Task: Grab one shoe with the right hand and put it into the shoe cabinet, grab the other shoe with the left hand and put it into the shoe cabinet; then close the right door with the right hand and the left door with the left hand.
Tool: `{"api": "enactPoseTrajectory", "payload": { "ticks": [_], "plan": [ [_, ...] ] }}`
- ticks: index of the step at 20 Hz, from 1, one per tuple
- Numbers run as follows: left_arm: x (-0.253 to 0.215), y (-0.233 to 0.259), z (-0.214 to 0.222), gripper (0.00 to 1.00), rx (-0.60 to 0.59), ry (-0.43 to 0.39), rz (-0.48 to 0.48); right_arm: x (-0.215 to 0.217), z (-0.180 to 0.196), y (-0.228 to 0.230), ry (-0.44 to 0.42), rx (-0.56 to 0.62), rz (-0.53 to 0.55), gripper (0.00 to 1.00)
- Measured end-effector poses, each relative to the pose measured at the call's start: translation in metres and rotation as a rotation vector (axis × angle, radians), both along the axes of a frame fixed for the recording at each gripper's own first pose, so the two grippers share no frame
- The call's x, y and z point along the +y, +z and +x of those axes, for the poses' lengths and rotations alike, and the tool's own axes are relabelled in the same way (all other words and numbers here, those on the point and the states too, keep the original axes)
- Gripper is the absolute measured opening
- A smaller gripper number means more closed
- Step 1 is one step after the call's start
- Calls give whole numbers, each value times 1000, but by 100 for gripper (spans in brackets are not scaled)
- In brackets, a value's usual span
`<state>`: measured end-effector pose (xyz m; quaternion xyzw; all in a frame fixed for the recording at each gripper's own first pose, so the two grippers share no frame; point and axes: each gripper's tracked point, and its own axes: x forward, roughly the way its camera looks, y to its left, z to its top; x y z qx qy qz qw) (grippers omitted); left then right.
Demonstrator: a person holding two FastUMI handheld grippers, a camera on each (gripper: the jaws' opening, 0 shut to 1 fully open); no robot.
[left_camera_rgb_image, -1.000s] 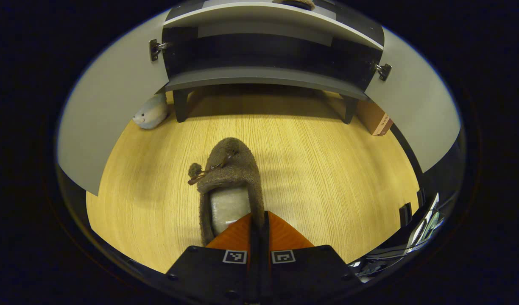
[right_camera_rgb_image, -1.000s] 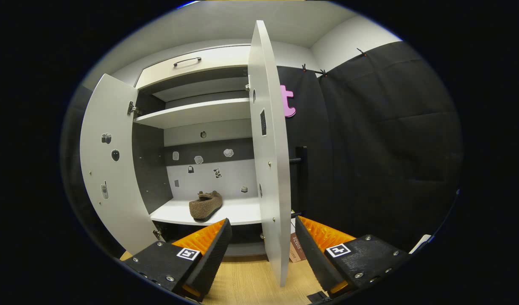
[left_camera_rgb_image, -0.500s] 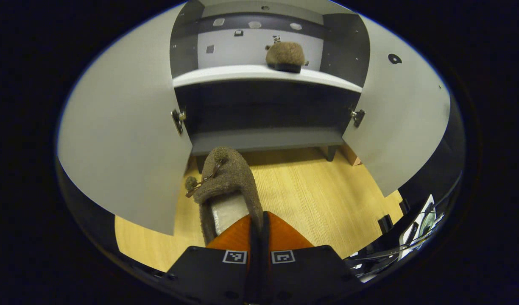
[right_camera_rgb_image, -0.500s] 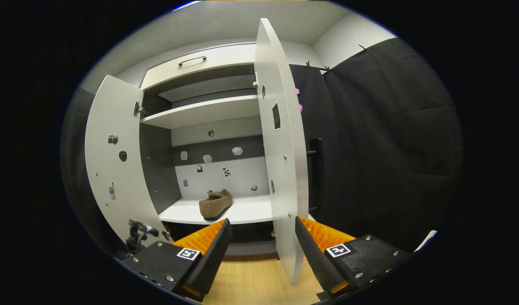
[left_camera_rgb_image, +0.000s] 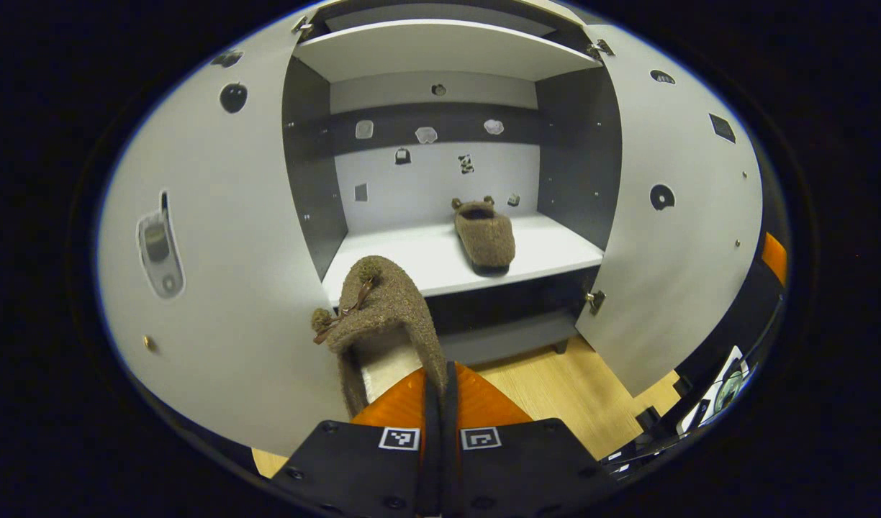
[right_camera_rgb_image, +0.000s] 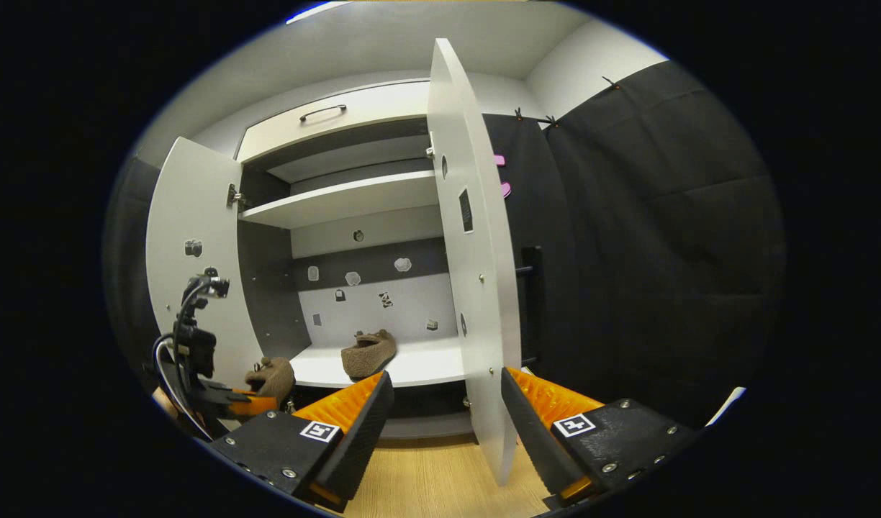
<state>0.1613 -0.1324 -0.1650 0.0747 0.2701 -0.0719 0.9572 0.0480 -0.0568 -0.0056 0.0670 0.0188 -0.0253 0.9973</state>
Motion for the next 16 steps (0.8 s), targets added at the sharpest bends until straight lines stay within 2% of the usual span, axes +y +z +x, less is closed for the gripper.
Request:
{"api": "enactPoseTrajectory", "payload": {
  "ticks": [4,8,16],
  "plan": [
    [-17,30,52,7,-55,-27,9,-17,-1,7,-34,-13,22,92],
    [-16,47,100,7,-99,-19,38,-35,0,23,-70,-46,40,92],
    [-11,28,193,7,-52,14,45,-80,-14,45,-176,-78,28,92]
  ]
}}
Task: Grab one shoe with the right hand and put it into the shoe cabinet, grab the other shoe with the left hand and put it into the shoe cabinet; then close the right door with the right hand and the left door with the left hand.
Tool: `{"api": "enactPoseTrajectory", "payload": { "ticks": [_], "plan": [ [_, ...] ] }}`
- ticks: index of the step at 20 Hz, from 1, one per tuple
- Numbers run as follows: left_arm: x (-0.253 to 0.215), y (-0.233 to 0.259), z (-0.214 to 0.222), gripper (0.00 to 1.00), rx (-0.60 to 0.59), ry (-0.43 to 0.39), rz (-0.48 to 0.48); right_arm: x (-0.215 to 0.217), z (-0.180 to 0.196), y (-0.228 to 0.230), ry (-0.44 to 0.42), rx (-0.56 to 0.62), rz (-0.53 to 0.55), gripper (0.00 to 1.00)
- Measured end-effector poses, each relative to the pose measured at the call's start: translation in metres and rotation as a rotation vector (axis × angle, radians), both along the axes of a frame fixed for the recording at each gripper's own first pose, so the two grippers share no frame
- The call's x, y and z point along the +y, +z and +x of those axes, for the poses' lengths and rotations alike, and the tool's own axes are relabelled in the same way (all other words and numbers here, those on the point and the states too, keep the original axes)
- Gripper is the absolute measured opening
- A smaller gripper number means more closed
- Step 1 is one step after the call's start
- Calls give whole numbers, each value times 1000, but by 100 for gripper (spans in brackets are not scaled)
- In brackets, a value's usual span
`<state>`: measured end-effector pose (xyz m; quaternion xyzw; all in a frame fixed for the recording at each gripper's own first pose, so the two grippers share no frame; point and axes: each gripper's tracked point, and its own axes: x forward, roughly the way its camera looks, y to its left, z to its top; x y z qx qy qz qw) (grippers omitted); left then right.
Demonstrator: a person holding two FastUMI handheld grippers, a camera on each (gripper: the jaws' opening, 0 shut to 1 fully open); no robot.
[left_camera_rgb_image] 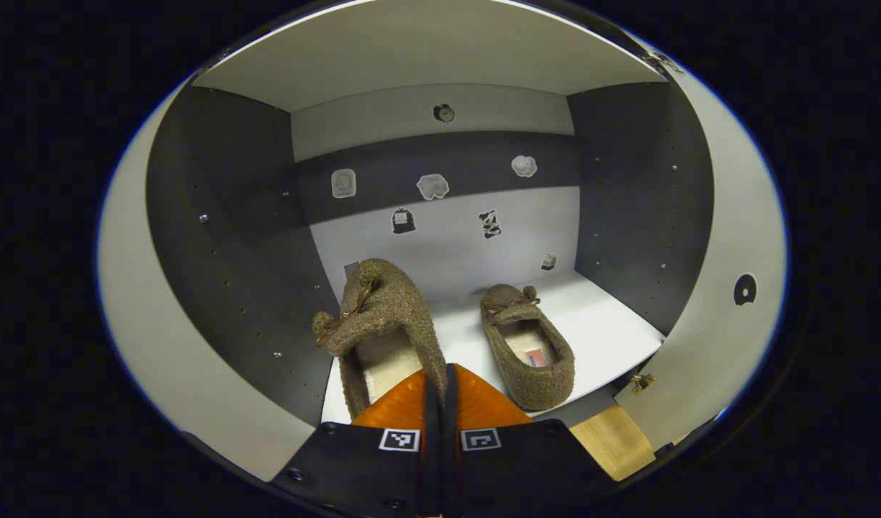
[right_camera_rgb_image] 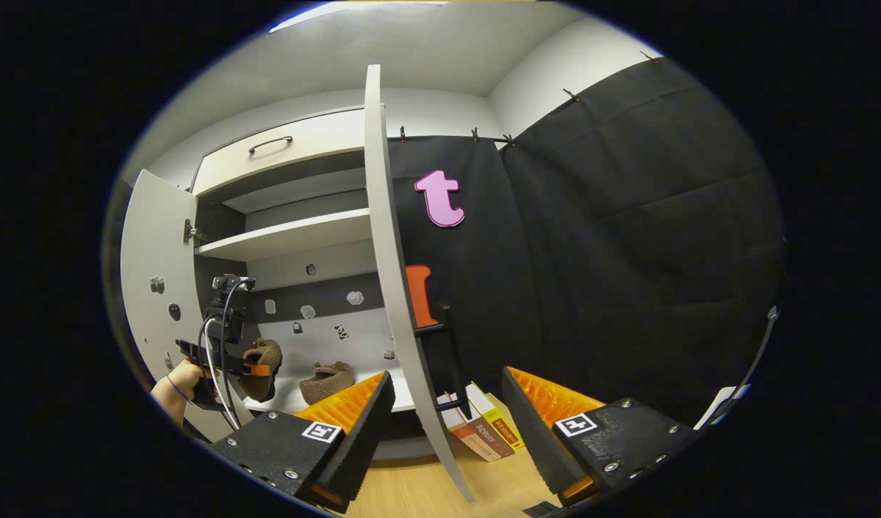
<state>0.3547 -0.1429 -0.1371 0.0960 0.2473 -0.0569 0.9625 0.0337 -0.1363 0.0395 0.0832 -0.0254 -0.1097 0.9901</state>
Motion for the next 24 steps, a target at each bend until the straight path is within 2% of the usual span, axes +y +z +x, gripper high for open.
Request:
{"api": "enactPoseTrajectory", "payload": {
  "ticks": [5,6,10,12,14,15,17,18,19,21,23,24],
  "plan": [
    [4,-28,40,7,43,12,57,-26,-8,-2,-66,6,-5,92],
    [3,-35,45,7,53,17,56,-29,-8,-3,-73,7,-4,100],
    [-2,-59,50,7,97,12,2,-32,-6,-3,-82,13,-8,100],
    [0,-58,52,7,85,10,31,-29,-7,-3,-73,18,-13,100],
    [4,-54,51,14,66,7,82,-25,-7,-3,-65,19,-21,100],
    [4,-51,50,24,53,4,90,-23,-6,-4,-58,21,-21,100],
    [2,-42,45,25,29,3,78,-16,-6,-8,-42,30,-15,100],
    [2,-35,41,29,9,7,81,-15,-6,-9,-37,33,-16,100],
    [2,-24,38,27,-14,8,88,-14,-6,-10,-34,35,-20,92],
    [-1,-4,29,52,-63,-8,92,-11,-7,-12,-26,39,-23,92],
    [-6,17,15,61,-111,-21,86,-5,-9,-14,-13,44,-22,92],
    [-7,29,6,57,-135,-23,78,-2,-11,-15,-4,46,-23,92]
  ]
}}
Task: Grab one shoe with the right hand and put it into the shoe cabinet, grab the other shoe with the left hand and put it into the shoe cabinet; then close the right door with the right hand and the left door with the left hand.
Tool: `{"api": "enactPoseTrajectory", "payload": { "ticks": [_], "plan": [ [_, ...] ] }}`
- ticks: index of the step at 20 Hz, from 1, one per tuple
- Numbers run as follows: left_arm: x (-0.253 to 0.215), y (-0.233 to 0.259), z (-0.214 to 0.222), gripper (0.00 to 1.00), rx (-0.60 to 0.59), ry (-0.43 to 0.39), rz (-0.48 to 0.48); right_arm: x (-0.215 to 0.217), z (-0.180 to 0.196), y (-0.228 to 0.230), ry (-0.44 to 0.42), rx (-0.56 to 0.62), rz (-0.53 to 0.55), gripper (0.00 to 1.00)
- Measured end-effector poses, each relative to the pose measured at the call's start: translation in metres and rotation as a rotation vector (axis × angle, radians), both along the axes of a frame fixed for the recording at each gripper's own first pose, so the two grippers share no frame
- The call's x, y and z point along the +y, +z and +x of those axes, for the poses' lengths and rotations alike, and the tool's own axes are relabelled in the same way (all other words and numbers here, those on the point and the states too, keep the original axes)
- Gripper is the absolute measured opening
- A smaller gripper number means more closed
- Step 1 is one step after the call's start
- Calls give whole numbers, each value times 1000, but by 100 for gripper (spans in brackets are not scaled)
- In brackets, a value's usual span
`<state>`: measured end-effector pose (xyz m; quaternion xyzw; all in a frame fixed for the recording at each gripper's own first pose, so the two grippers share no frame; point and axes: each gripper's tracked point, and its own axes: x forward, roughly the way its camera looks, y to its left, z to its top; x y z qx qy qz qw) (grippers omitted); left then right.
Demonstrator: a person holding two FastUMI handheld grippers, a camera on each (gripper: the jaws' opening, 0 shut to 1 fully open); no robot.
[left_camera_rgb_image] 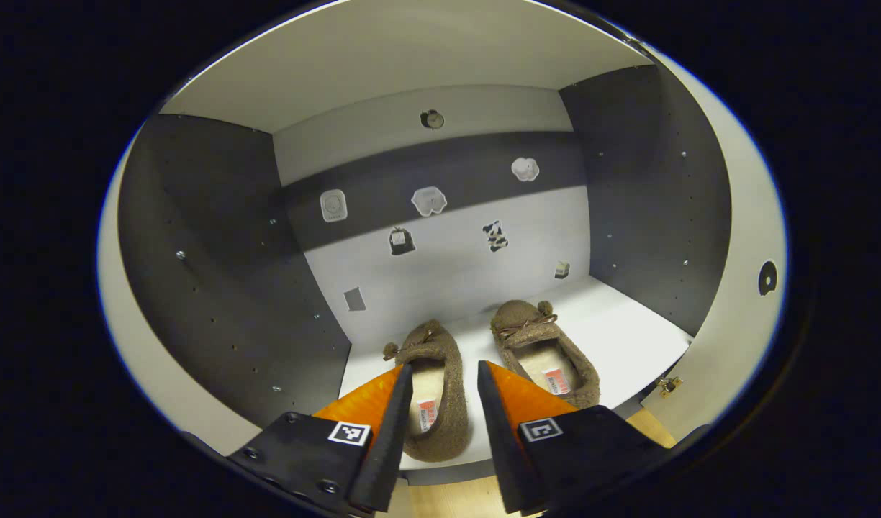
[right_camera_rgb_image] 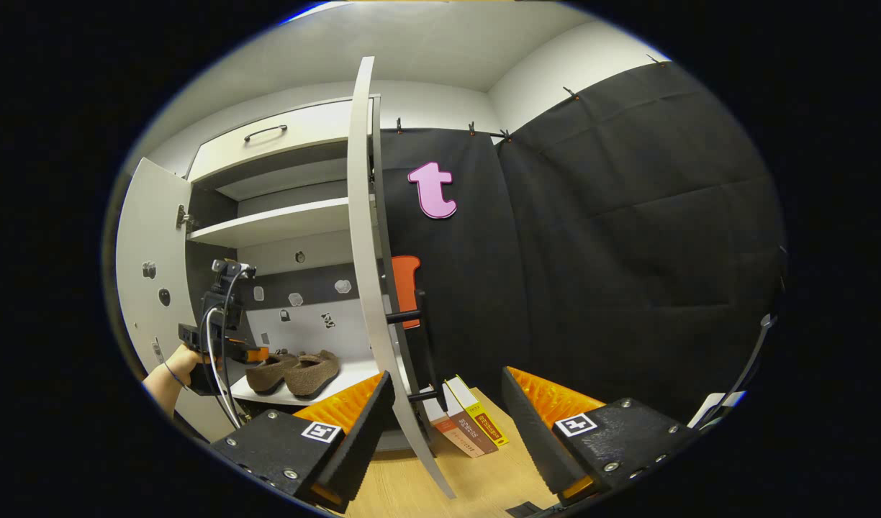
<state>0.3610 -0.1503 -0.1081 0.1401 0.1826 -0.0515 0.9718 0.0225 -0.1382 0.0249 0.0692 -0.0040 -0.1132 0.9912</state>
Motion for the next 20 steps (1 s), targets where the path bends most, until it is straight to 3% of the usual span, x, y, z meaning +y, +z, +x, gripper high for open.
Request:
{"api": "enactPoseTrajectory", "payload": {
  "ticks": [1,2,3,6,7,9,12,14,20],
  "plan": [
    [-3,9,-6,76,-22,-6,-9,2,-2,-1,6,1,-4,92],
    [-6,19,-15,71,-40,-15,-17,4,-4,-2,10,4,-11,92],
    [-5,28,-24,77,-59,-21,-23,6,-5,-3,14,6,-17,92],
    [-5,58,-53,77,-121,-27,-43,10,-12,-5,25,11,-25,93],
    [-7,66,-66,90,-138,-31,-61,12,-14,-6,31,13,-27,93],
    [-7,85,-90,88,-175,-40,-94,13,-19,-8,39,19,-39,93],
    [-8,113,-130,100,-237,-56,-141,11,-28,-11,35,22,-61,93],
    [-2,124,-155,96,-272,-55,-167,8,-31,-14,31,29,-65,93],
    [34,134,-224,100,-318,-10,-215,-15,-29,-37,1,58,-60,93]
  ]
}}
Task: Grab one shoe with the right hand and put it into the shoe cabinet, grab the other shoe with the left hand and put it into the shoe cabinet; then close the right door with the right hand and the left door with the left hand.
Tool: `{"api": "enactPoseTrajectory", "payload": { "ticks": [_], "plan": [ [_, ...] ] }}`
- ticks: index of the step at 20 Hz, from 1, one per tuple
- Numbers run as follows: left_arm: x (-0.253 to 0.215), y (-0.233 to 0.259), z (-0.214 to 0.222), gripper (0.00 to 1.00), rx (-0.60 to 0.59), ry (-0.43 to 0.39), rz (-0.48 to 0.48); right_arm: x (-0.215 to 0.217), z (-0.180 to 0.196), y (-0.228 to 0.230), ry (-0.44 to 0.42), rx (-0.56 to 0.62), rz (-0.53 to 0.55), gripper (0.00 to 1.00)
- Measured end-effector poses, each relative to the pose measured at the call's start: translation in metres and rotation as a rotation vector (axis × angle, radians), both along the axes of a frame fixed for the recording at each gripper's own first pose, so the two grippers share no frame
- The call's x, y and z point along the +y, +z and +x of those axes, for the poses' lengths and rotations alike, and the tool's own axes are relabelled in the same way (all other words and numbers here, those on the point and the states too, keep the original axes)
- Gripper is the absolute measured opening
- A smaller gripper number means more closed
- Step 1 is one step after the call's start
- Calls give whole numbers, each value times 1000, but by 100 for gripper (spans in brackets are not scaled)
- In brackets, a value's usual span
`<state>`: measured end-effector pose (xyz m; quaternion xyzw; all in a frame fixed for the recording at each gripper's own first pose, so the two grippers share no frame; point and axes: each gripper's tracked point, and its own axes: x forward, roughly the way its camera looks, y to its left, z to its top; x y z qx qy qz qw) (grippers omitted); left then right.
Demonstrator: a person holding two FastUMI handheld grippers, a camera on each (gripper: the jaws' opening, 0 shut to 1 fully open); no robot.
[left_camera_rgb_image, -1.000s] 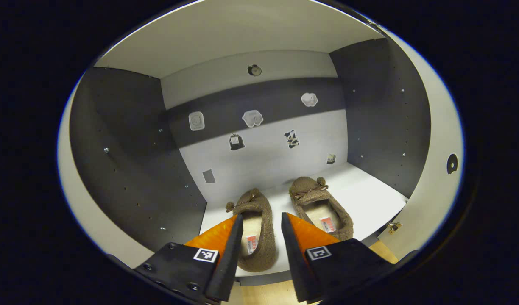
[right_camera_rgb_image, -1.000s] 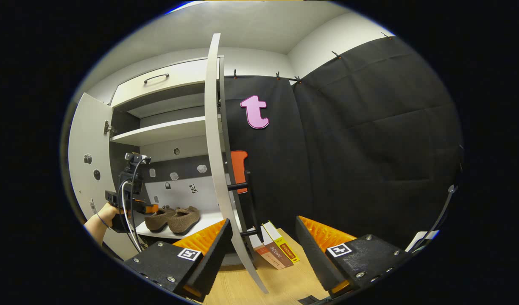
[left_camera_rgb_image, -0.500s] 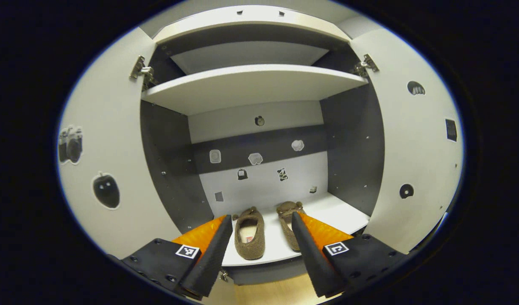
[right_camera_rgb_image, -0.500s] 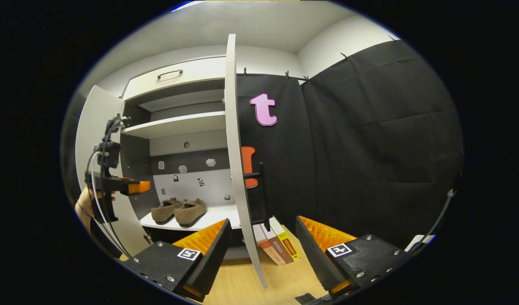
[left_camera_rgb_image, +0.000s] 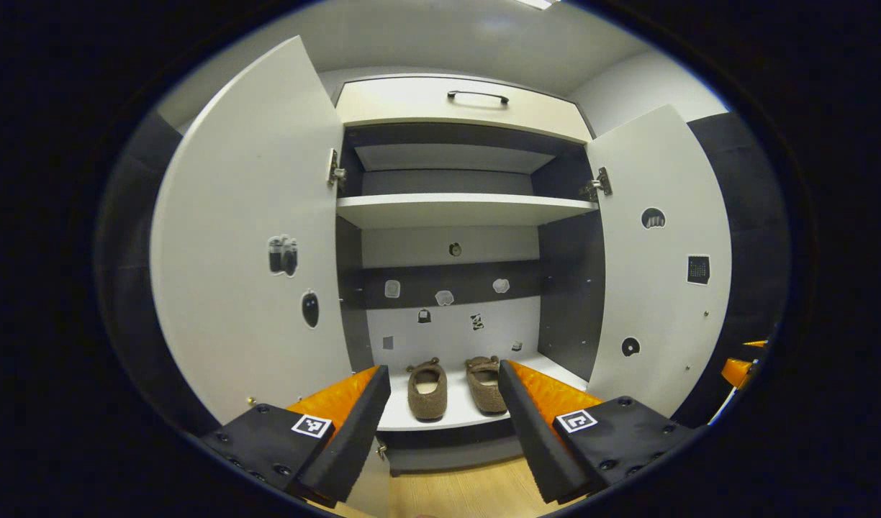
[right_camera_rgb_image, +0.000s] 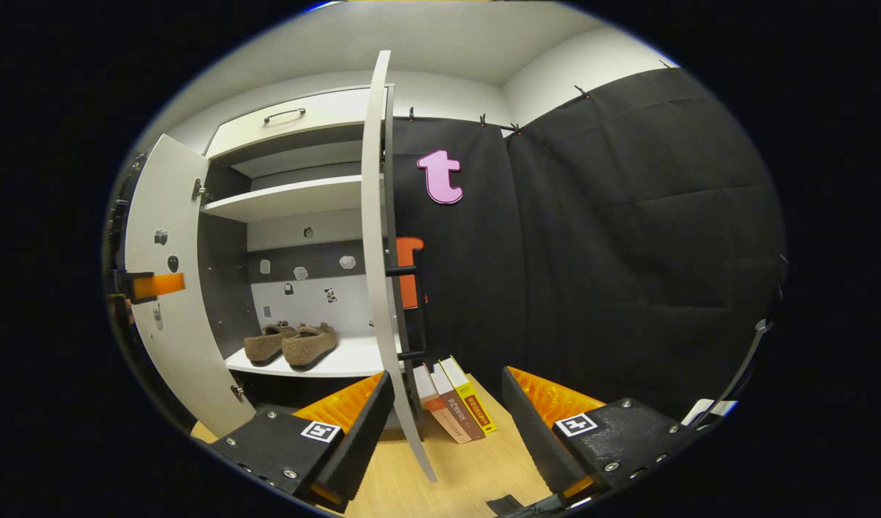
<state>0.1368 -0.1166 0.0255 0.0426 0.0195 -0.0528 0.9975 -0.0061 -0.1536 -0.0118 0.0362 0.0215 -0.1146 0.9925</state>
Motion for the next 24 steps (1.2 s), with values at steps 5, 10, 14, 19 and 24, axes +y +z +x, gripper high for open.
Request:
{"api": "enactPoseTrajectory", "payload": {
  "ticks": [5,10,14,19,24],
  "plan": [
    [35,-1,-46,94,-14,39,-25,-31,24,-17,-39,14,-13,93],
    [70,0,-81,97,-47,69,-47,-41,53,-44,-23,31,-19,93],
    [94,-9,-101,97,-31,104,-46,-40,74,-69,4,67,12,93],
    [122,-11,-118,97,-34,151,-63,-25,79,-67,42,34,27,93],
    [136,-13,-126,95,-26,168,-84,-15,79,-61,69,23,-21,92]
  ]
}}
